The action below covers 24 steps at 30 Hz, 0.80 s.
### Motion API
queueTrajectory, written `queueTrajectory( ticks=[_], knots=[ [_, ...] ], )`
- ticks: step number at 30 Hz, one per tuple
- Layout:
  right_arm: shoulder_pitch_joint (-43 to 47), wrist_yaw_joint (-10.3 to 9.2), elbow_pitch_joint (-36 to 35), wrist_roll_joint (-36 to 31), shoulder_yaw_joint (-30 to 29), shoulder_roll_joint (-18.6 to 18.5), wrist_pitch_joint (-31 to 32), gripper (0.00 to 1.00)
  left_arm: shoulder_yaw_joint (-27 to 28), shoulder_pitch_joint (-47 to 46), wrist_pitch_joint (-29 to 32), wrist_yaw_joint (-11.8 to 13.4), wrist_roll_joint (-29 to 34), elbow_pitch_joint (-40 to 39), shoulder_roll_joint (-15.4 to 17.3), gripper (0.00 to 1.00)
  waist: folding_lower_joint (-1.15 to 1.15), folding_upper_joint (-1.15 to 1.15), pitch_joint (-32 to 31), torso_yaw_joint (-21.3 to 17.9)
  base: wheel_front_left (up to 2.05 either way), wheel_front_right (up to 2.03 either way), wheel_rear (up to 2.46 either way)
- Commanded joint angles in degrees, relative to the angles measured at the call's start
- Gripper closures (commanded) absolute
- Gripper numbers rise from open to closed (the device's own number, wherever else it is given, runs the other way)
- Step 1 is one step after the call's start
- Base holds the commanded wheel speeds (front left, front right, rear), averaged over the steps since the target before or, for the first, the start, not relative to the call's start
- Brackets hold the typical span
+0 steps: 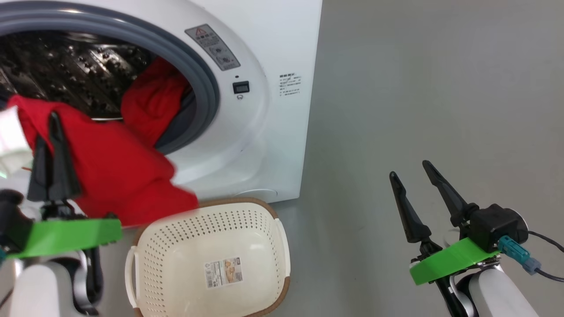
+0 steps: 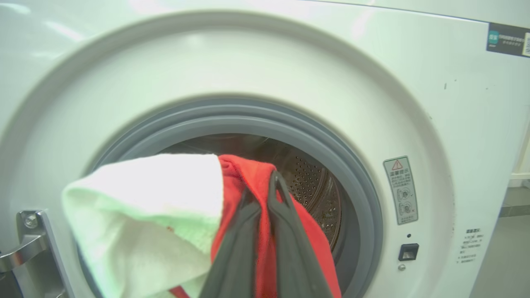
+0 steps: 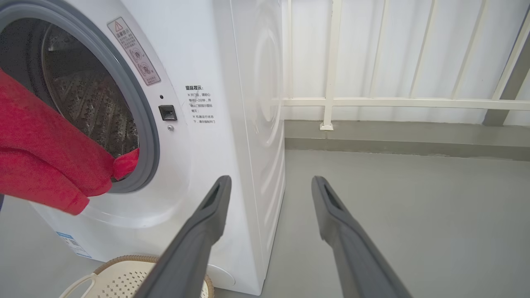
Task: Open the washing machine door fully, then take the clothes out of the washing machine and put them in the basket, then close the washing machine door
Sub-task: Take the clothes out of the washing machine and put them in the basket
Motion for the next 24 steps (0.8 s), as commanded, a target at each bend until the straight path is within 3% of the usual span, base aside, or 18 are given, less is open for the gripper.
queueTrajectory(
  ticks=[1,6,11,24],
  knots=[
    [0.87,0.34,-1.15,0.61,0.61,-0.06,-0.35,0.00,0.92,0.99,-0.46,0.25,-0.17,-2.85,1.06,1.00,0.00,0.00,-1.05,0.19,0.00,0.00,0.00],
    [1.40,0.34,-1.44,0.16,0.03,0.04,-0.35,0.00,-2.16,5.66,1.06,1.11,-1.59,-6.62,0.57,1.00,0.00,0.00,-1.08,0.69,0.00,0.00,0.00],
    [0.68,0.34,-2.05,-0.06,0.03,0.25,-0.35,0.00,-5.44,8.40,1.91,1.48,-2.68,-4.47,0.41,1.00,0.00,0.00,1.45,0.85,0.00,0.00,0.00],
    [-2.42,0.34,-3.03,-0.70,-0.05,0.62,-0.35,0.00,-11.17,0.78,0.55,0.39,-5.14,17.61,0.31,1.00,0.00,0.00,9.92,0.46,0.00,0.00,0.00]
  ],
)
